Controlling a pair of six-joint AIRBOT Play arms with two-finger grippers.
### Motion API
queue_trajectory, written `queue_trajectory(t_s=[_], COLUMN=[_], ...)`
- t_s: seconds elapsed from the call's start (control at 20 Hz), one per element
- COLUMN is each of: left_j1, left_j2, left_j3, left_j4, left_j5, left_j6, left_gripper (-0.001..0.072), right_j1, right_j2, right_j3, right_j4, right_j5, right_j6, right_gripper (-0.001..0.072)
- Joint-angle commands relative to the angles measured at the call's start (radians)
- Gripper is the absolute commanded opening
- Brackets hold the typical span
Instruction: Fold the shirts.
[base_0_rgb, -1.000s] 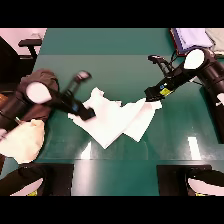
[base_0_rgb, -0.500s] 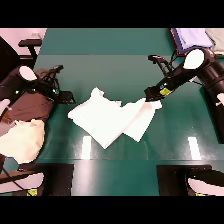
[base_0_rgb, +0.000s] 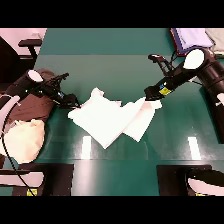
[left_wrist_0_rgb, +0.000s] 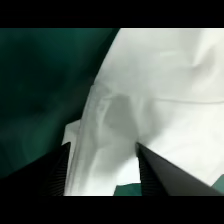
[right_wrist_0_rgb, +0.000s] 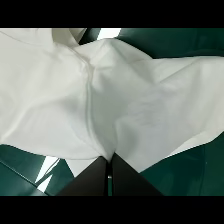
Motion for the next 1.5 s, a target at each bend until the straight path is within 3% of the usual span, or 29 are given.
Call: queue_trajectory(t_s=[0.0, 0.2, 0.3, 0.35, 0.5, 0.65, 1.05, 1.45], left_j1=[0.002, 0.002, 0.002, 0.002, 0.005, 0.031, 0.093, 0.093], left_j2=[-0.005, -0.005, -0.005, -0.005, 0.027, 0.181, 0.647, 0.738], left_j3=[0.001, 0.001, 0.001, 0.001, 0.029, 0.132, 0.644, 0.914], left_j4=[-0.017, -0.016, -0.016, -0.017, -0.013, -0.006, 0.005, 0.006], left_j5=[-0.031, -0.066, -0.051, -0.039, -0.023, 0.022, 0.123, 0.199], left_j6=[0.011, 0.018, 0.018, 0.018, 0.018, 0.002, -0.049, -0.126], left_gripper=[0.0496, 0.0476, 0.0118, 0.0032, 0.0029, 0.0029, 0.0029, 0.0028], right_j1=[0.0, 0.0, 0.001, 0.001, -0.011, -0.058, -0.226, -0.386], right_j2=[0.0, 0.0, 0.0, 0.0, 0.0, 0.02, 0.266, 0.508], right_j3=[0.0, 0.0, 0.0, 0.0, 0.029, 0.178, 0.652, 0.614], right_j4=[0.001, 0.002, 0.002, 0.002, -0.01, -0.011, -0.01, 0.0], right_j5=[-0.004, -0.003, -0.002, -0.002, 0.023, 0.095, 0.069, -0.006], right_j6=[0.0, 0.001, 0.001, 0.001, 0.0, 0.0, 0.0, 0.0], right_gripper=[0.0014, 0.0014, 0.0014, 0.0013, 0.0014, 0.0013, 0.0013, 0.0012])
